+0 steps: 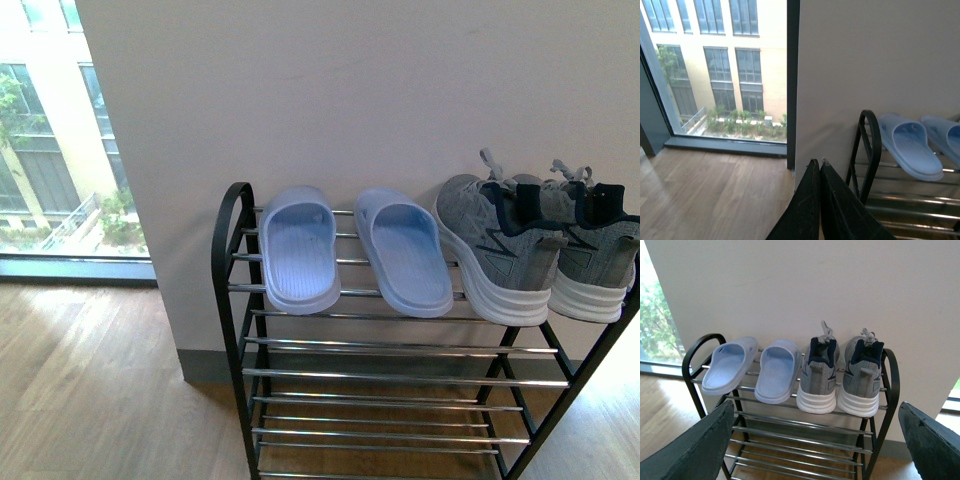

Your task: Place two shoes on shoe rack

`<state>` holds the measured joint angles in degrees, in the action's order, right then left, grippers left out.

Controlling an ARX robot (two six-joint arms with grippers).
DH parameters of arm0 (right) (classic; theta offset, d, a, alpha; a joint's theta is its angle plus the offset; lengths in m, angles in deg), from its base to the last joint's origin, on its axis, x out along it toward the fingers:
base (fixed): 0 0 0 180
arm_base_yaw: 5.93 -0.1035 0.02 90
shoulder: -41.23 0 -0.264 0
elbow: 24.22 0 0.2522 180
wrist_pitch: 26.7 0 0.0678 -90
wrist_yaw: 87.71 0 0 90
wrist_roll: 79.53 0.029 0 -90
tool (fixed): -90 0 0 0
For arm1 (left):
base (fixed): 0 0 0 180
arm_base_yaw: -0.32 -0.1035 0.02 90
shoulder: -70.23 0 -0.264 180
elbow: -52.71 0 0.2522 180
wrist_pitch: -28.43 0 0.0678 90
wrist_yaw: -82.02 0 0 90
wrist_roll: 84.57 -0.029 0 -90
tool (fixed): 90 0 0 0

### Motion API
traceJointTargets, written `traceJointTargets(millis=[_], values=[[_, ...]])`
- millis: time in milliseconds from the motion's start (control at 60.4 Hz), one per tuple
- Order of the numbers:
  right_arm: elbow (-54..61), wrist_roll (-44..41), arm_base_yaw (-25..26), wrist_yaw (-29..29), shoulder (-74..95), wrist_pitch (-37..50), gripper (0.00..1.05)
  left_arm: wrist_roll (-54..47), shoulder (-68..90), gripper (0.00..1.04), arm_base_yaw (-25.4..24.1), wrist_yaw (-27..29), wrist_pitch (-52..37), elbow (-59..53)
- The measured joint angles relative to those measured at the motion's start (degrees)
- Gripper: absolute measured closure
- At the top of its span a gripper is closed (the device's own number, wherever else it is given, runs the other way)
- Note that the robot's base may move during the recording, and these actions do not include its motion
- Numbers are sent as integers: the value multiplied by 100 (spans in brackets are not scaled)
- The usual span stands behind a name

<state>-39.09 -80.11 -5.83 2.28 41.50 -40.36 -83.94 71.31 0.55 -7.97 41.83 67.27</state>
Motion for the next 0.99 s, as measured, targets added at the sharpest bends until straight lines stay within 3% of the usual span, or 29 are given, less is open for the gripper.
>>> traceJointTargets(millis=[232, 397, 745, 993], values=[[0, 0, 0, 0, 0, -2, 9, 0, -13, 103, -7, 0, 37, 0], [0, 0, 0, 0, 0, 0, 9, -2, -13, 67, -7, 0, 37, 0], [0, 0, 0, 0, 2, -2, 9, -4, -13, 9, -7, 0, 37, 0], [0, 0, 0, 0, 0, -2, 9, -17, -13, 9, -7, 0, 37, 0]])
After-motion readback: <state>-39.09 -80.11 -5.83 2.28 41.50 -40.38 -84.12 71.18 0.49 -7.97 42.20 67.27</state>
